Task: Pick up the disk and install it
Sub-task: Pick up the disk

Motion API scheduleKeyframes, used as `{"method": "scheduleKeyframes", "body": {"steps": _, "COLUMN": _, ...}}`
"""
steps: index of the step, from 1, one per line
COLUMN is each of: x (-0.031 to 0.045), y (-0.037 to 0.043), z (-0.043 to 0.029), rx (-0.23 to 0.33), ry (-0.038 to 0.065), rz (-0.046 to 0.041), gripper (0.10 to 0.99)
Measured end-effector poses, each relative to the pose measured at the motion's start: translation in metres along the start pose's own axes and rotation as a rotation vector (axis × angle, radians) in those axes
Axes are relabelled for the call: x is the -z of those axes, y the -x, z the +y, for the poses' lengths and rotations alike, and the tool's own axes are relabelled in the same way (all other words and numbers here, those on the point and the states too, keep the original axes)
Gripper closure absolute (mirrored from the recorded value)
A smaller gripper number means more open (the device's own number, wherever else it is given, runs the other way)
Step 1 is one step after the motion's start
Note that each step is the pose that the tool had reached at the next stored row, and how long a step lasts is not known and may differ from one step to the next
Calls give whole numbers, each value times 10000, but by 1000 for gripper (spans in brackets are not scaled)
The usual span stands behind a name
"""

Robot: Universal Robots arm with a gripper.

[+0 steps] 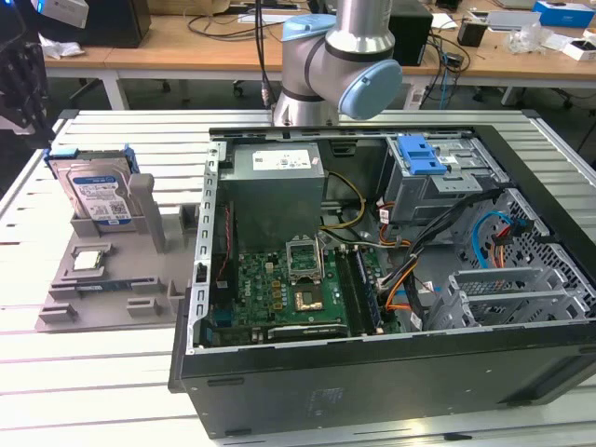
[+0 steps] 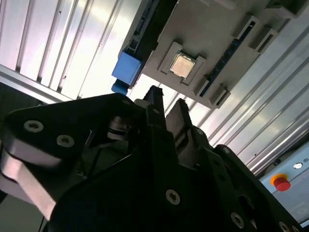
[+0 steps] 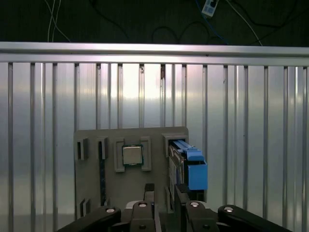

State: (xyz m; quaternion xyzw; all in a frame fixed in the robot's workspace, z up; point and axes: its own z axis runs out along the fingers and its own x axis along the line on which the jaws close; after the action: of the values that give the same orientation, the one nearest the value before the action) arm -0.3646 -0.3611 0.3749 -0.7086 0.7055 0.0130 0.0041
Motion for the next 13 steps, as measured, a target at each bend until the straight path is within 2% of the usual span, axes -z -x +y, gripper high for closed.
{"method": "scheduleKeyframes", "body": {"steps": 4, "x": 0, "y": 0, "z": 0, "rx": 9, "ry": 0, "rz": 0, "gripper": 608}}
{"method": "scheduleKeyframes", "body": {"steps": 13, "x": -1, "y": 4, "z": -1, "rx": 29, "ry": -2, "rz": -1, "gripper": 608}}
